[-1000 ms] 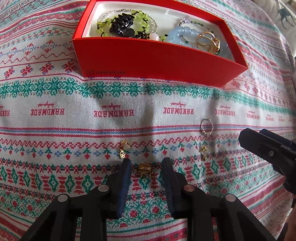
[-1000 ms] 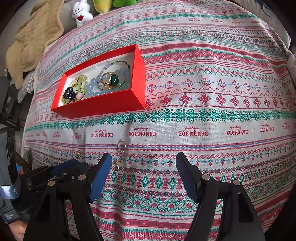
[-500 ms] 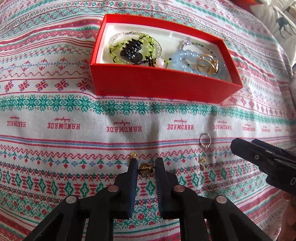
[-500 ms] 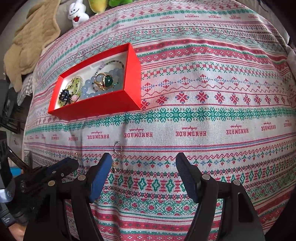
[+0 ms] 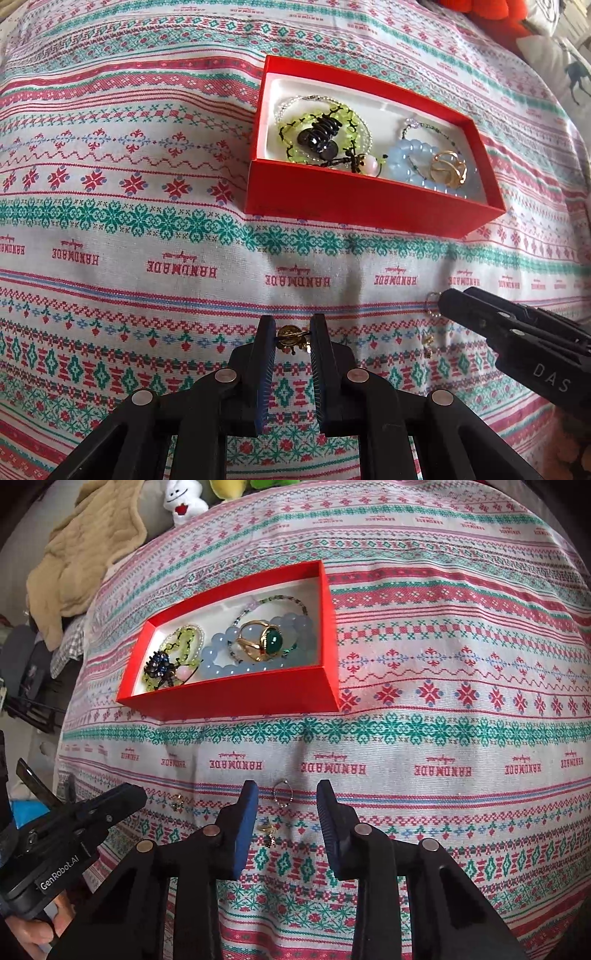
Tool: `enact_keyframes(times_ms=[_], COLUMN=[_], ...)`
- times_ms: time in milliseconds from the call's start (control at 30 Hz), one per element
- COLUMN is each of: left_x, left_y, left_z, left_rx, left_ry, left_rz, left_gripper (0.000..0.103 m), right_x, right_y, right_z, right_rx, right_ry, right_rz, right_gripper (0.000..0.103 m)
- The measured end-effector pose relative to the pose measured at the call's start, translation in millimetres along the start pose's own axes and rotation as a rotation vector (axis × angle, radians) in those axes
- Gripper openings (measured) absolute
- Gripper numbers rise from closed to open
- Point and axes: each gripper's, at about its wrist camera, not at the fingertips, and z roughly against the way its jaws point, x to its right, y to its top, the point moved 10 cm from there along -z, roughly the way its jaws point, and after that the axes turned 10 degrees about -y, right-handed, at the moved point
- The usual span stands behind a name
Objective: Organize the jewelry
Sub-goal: 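Lift the gold charm with the left tool while the right tool grasps the silver hoop earring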
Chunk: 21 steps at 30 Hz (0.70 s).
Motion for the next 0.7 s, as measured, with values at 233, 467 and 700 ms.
enact_keyframes(times_ms=[233,467,700], left_x=[-7.3,-7.6,-7.4], left_y=[-0.4,0.1,-0.3], left_z=[4.5,2.6,-2.5], left_rx=[0.002,-0.007,-0.01], left_ry=[-0.007,-0.006,0.003], left_rz=[0.014,0.016,0.022], left_gripper=[0.013,0.013,0.013], right_x=[-8.4,-17.9,-22.6], right_y=[-1.4,2.2,2.9], right_z=[-18.4,-26.2,-28.5], right_rx=[-0.02,0.013,0.03], right_ry=[-0.04,-0.144,-0.194], right_rz=[0.037,0.136,0.178], right_gripper=[0.032,0.022,0.015])
